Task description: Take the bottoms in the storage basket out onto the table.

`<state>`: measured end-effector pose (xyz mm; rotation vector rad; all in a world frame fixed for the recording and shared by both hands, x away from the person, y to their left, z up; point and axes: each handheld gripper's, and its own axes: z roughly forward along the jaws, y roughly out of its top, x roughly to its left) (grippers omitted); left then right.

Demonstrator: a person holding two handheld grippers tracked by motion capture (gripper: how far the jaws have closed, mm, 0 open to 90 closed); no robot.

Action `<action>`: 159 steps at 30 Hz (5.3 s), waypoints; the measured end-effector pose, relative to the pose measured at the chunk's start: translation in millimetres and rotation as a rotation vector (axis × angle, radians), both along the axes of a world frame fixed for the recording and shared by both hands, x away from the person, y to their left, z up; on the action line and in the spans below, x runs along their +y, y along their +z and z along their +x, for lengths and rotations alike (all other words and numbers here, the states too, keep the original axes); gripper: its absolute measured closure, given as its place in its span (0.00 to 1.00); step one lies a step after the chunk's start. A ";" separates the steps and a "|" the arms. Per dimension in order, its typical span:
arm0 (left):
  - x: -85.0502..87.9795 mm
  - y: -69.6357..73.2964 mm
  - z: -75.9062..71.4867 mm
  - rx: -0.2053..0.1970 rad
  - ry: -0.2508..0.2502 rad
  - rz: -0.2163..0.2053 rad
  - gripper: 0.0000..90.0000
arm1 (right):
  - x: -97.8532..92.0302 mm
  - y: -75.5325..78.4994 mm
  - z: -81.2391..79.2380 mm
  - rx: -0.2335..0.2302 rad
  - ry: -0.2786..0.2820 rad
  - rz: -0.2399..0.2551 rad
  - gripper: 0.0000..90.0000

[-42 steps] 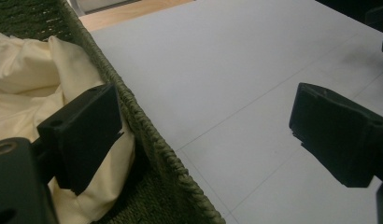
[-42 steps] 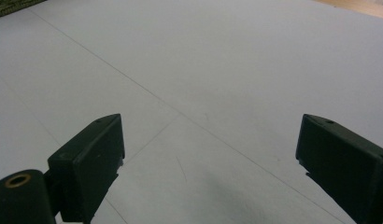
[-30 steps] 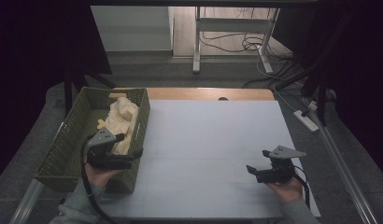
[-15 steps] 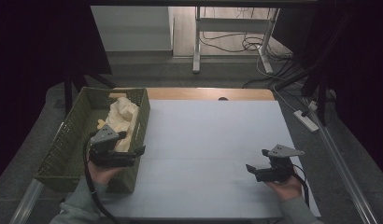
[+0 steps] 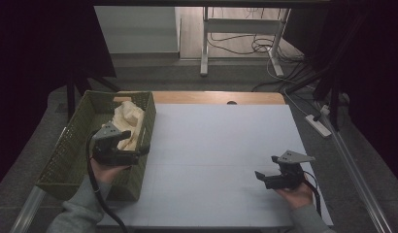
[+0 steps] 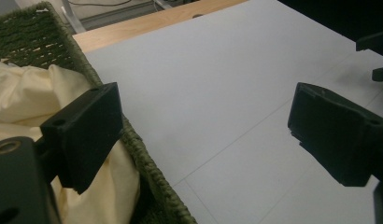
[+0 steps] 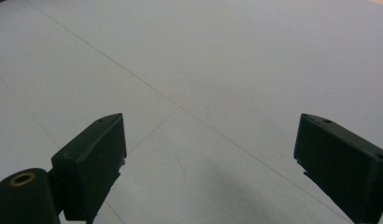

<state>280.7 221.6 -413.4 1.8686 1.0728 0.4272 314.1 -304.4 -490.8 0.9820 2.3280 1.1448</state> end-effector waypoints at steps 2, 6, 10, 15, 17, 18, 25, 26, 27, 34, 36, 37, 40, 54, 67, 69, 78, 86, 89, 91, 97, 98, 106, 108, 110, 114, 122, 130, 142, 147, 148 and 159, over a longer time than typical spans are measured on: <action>1.0 0.7 3.1 0.002 0.007 0.003 0.11 | -0.3 -0.1 0.1 0.001 -0.001 0.002 0.11; 1.0 3.2 10.1 0.001 0.011 0.025 0.11 | -0.2 -1.2 1.0 0.009 0.000 -0.003 0.11; 2.1 5.8 18.3 0.008 0.011 0.016 0.11 | 1.3 -1.1 0.5 0.005 0.012 -0.001 0.11; 2.3 9.1 25.8 0.013 0.013 0.023 0.11 | 0.1 -0.7 0.7 0.006 0.003 0.000 0.11; 2.1 10.3 27.9 0.015 0.010 0.022 0.11 | 0.2 -0.9 0.7 0.006 0.002 0.000 0.11; 1.5 10.9 28.7 0.014 0.012 0.025 0.11 | 0.5 -1.2 0.7 0.005 0.003 -0.002 0.11; -1.2 16.9 35.7 0.012 0.007 0.032 0.10 | 0.9 -1.9 1.5 0.006 0.002 -0.008 0.11; -1.7 18.1 37.1 0.012 0.008 0.035 0.10 | 0.7 -1.8 1.6 0.006 0.001 -0.009 0.11; -2.1 19.2 38.5 0.012 0.008 0.037 0.10 | 0.7 -1.9 1.6 0.006 0.000 -0.009 0.11; -3.3 25.0 49.3 0.010 0.014 0.039 0.10 | 1.5 -2.9 2.1 0.009 0.002 -0.017 0.11; -4.0 26.5 54.3 0.010 0.018 0.044 0.10 | 1.6 -3.2 2.3 0.011 0.003 -0.019 0.11; -4.0 26.5 54.3 0.010 0.018 0.044 0.10 | 1.6 -3.2 2.3 0.011 0.003 -0.019 0.11; -4.5 28.8 61.4 0.012 0.023 0.049 0.10 | 2.0 -3.5 2.4 0.011 0.004 -0.022 0.11; 1.4 33.1 82.9 0.019 0.060 0.079 0.10 | 2.5 -5.2 3.4 0.023 -0.004 -0.030 0.11; 14.4 30.0 108.6 0.054 0.114 0.089 0.10 | 3.3 -6.4 3.9 0.026 -0.003 -0.037 0.11; 14.5 29.7 111.4 0.057 0.114 0.085 0.10 | 3.5 -6.6 3.9 0.028 -0.003 -0.038 0.11; 15.3 30.9 126.6 0.057 0.138 0.070 0.09 | 1.7 -6.0 5.1 0.030 -0.011 -0.034 0.11; 21.7 23.5 139.8 0.082 0.164 0.070 0.09 | 1.1 -5.8 6.1 0.028 -0.017 -0.032 0.11; 25.4 18.4 143.8 0.094 0.176 0.075 0.10 | 1.7 -6.4 6.1 0.029 -0.012 -0.036 0.11; 27.3 15.6 145.8 0.101 0.181 0.072 0.10 | 1.8 -6.4 5.9 0.029 -0.011 -0.037 0.11; 31.7 6.8 151.8 0.115 0.202 0.074 0.09 | 3.3 -7.8 6.4 0.036 -0.010 -0.041 0.11; 31.7 6.8 151.8 0.115 0.202 0.074 0.09 | 3.3 -7.8 6.4 0.036 -0.010 -0.041 0.11; 39.1 -8.1 159.7 0.149 0.231 0.066 0.09 | 4.0 -9.2 7.4 0.043 -0.007 -0.046 0.11; 40.2 -10.6 160.8 0.154 0.236 0.063 0.09 | 4.2 -9.7 7.5 0.045 -0.005 -0.047 0.11; 40.7 -12.3 161.3 0.160 0.240 0.058 0.09 | 5.1 -10.6 7.8 0.047 -0.001 -0.054 0.11; 40.8 -14.5 162.1 0.163 0.244 0.086 0.09 | 5.8 -11.2 7.8 0.050 -0.001 -0.054 0.11; 43.6 -24.0 163.9 0.195 0.248 0.058 0.08 | 5.4 -11.0 7.5 0.049 -0.003 -0.059 0.11; 41.7 -29.3 165.7 0.213 0.254 0.064 0.07 | 5.7 -11.1 7.4 0.045 -0.005 -0.063 0.11; 45.2 -44.8 169.2 0.261 0.273 0.086 0.06 | 6.3 -11.5 7.2 0.045 0.002 -0.071 0.11; 45.2 -52.7 171.1 0.294 0.267 0.103 0.06 | 6.3 -11.5 7.2 0.047 0.001 -0.071 0.11; 45.0 -53.3 171.0 0.294 0.268 0.106 0.06 | 6.3 -11.4 7.1 0.046 0.000 -0.073 0.11; 43.4 -66.1 173.8 0.374 0.231 0.165 0.03 | 6.3 -11.8 7.4 0.050 0.000 -0.076 0.11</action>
